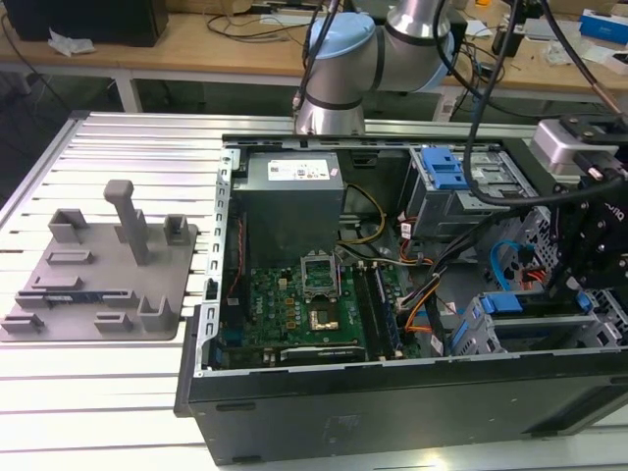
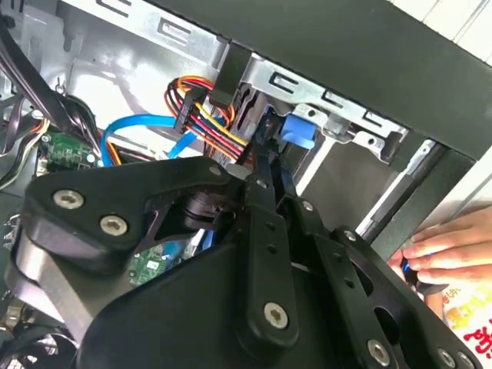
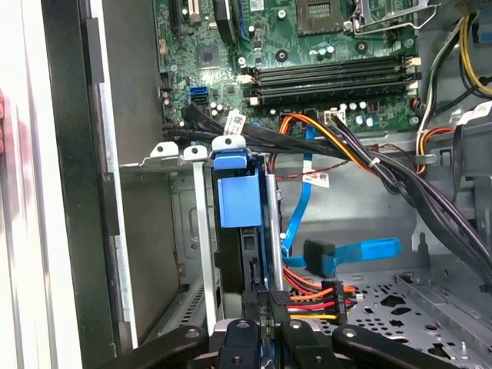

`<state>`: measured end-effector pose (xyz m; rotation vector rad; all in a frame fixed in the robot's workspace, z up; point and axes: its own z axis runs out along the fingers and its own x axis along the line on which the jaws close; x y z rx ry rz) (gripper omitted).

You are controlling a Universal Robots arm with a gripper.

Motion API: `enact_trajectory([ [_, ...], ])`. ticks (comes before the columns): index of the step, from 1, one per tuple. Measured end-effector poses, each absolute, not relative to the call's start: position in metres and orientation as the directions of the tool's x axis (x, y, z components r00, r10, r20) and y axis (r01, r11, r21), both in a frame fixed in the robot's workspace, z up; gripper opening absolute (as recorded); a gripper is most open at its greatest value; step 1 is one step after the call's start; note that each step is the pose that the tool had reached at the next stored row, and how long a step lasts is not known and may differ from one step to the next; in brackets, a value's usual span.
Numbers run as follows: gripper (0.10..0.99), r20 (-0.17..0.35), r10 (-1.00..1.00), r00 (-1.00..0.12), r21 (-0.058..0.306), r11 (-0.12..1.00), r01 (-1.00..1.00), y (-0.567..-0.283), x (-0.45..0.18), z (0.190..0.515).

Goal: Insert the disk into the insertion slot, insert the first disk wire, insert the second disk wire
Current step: 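Insert the first disk wire, then insert the second disk wire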

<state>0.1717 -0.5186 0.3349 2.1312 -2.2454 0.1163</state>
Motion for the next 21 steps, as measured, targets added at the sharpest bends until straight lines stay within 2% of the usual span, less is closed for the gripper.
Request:
enact_trajectory([
  [3,0.18,0.081,-0.995,-0.053,-0.024,0.052,-0.998,-0.519,0.171,0.339],
  [4,0.243,0.082,-0.995,-0.053,-0.024,0.051,-0.998,-0.519,0.171,0.346],
  [9,0.243,0.084,-0.995,-0.053,-0.025,0.051,-0.998,-0.517,0.172,0.377],
  [21,0.243,0.084,-0.995,-0.053,-0.025,0.051,-0.998,-0.517,0.171,0.378],
])
